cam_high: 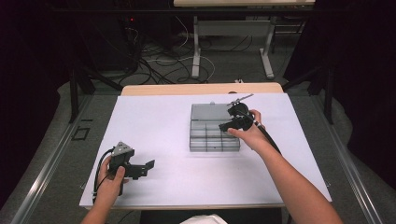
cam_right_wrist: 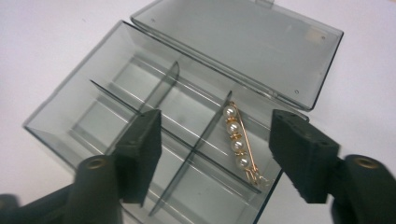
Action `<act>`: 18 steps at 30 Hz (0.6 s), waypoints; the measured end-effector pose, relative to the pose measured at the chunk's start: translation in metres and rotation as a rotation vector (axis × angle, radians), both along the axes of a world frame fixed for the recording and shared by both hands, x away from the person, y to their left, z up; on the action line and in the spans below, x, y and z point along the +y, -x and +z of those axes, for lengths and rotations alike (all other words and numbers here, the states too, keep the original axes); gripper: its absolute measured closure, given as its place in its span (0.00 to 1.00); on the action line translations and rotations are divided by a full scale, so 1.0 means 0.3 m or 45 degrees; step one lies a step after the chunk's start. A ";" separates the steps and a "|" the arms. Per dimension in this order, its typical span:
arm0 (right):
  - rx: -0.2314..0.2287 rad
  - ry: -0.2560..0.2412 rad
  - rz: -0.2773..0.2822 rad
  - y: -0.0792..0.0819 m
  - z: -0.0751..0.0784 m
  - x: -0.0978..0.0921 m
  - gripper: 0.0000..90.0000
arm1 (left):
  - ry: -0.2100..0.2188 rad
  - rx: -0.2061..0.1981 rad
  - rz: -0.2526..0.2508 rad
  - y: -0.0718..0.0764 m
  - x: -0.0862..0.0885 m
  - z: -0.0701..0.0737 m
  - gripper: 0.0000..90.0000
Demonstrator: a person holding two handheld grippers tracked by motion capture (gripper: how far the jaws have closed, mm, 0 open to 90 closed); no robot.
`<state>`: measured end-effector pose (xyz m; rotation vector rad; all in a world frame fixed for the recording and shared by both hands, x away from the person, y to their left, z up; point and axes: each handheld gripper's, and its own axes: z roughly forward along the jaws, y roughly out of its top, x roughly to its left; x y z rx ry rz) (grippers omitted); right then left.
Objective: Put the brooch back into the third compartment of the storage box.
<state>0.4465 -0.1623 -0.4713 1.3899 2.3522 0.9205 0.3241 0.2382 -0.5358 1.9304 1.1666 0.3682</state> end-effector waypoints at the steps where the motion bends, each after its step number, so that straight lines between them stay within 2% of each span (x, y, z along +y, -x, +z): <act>1: -0.016 -0.021 0.003 0.007 0.006 0.000 0.32 | 0.000 -0.002 0.000 0.001 0.001 0.000 0.01; 2: -0.031 -0.012 0.015 0.011 0.012 -0.003 0.30 | 0.003 -0.001 0.002 0.002 0.002 0.000 0.01; 6: -0.098 -0.050 0.056 0.042 0.038 0.001 0.21 | 0.004 0.000 0.008 0.004 0.002 0.000 0.01; 9: -0.132 -0.050 0.067 0.066 0.050 0.008 0.18 | -0.001 -0.004 0.009 0.005 0.002 0.001 0.01; 13: -0.143 -0.038 0.069 0.099 0.060 0.015 0.17 | -0.006 -0.004 0.005 0.005 0.002 0.001 0.01; 18: -0.170 -0.067 0.052 0.142 0.059 -0.003 0.15 | -0.005 -0.005 0.005 0.004 0.002 0.001 0.01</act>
